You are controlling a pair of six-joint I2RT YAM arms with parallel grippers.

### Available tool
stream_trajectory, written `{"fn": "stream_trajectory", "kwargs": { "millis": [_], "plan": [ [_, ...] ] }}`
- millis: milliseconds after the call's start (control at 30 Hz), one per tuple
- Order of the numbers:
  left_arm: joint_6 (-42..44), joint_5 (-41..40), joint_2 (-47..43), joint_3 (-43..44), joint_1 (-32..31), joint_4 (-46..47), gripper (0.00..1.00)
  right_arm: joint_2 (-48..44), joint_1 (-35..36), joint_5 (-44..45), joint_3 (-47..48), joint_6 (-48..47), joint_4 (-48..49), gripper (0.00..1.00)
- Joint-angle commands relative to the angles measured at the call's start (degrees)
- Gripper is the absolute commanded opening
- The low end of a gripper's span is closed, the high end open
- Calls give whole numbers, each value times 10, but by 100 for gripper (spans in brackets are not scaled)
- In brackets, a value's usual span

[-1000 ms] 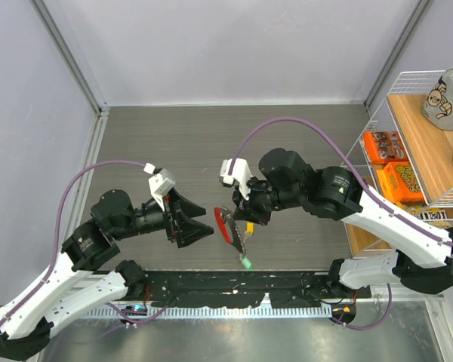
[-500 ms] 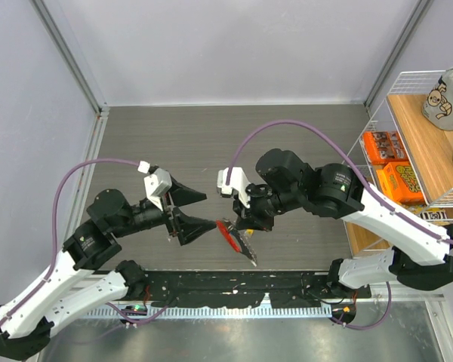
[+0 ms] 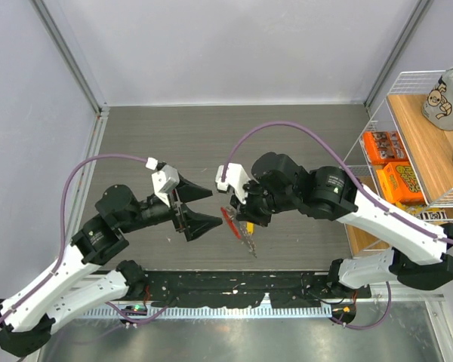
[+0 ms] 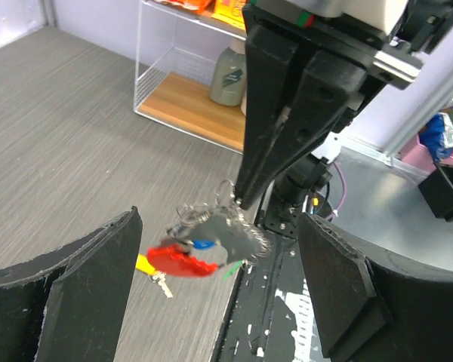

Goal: Put the keys on the keyring

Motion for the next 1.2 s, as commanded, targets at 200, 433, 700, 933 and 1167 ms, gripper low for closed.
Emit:
{"fn": "stream_trajectory", "kwargs": {
  "millis": [200,433,700,933,1167],
  "plan": [
    [1,-139,-69,-8,2,-111,89,75,-58,166,-7,74,150,5],
    [7,-198,-106,-9,2,-137,89,236,-135,126,85,142,264,5],
    [-1,-198,-106,-19,2,-143,89,289,-158,130,-64,150,352,5],
    [-2,-187,-76,-20,2,-132,89,280,-173,197,-183,133,375,5],
    [0,-180,-52,-14,2,-117,89,295,-173,197,-198,106,356,5]
  ]
}}
